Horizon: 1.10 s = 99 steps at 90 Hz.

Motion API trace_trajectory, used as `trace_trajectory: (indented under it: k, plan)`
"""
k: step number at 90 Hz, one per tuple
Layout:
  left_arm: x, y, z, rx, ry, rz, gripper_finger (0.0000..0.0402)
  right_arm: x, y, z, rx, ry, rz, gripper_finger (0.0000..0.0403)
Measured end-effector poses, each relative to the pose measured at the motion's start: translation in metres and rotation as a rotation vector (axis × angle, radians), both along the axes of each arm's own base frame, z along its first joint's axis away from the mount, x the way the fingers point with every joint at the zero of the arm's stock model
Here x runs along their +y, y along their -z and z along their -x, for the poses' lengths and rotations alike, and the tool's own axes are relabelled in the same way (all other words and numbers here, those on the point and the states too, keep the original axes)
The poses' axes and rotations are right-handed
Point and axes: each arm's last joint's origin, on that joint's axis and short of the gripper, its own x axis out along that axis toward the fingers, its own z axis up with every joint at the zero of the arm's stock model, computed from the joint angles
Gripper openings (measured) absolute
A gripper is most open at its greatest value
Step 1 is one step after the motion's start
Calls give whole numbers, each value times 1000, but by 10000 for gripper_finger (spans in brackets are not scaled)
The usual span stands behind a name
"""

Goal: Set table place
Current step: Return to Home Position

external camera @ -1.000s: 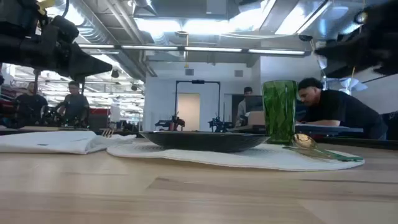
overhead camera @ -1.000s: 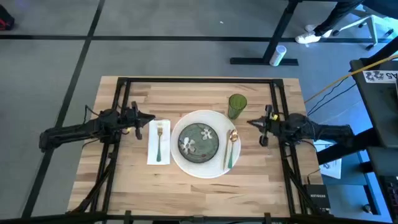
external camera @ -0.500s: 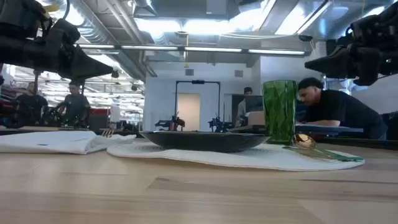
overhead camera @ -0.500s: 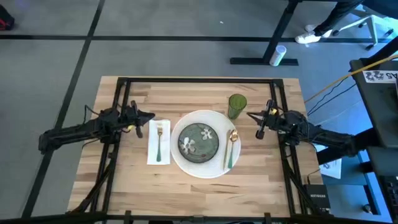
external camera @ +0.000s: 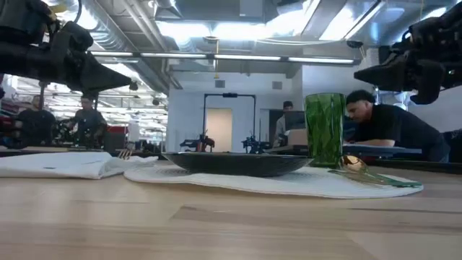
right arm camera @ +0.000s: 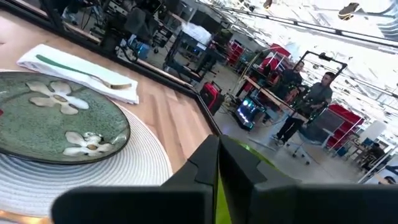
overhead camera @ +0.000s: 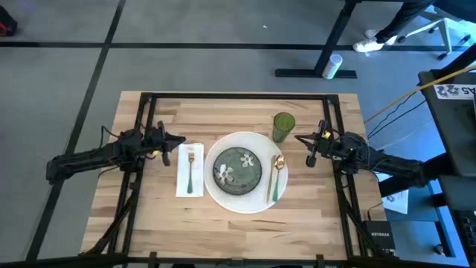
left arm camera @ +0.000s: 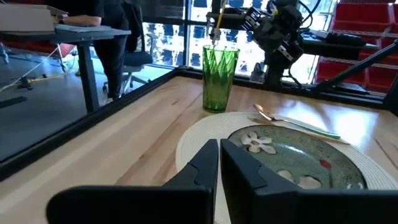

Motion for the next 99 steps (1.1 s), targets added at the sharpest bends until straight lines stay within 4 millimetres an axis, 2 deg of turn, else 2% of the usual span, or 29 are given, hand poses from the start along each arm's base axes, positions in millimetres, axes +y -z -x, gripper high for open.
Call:
trace_trajectory:
  k: [19,36,57,99]
  plan:
    - [-1,-5,2,-62,3,-4,0,-1,3,-2,43,3,39,0]
    - [-4,-11,5,-122,26,-61,0,-3,1,-1,38,109,79,0]
    - [-6,-11,5,-115,52,-62,0,-1,2,-2,45,14,58,0]
    - [-6,-13,5,-134,52,-83,0,-1,2,-2,43,26,44,0]
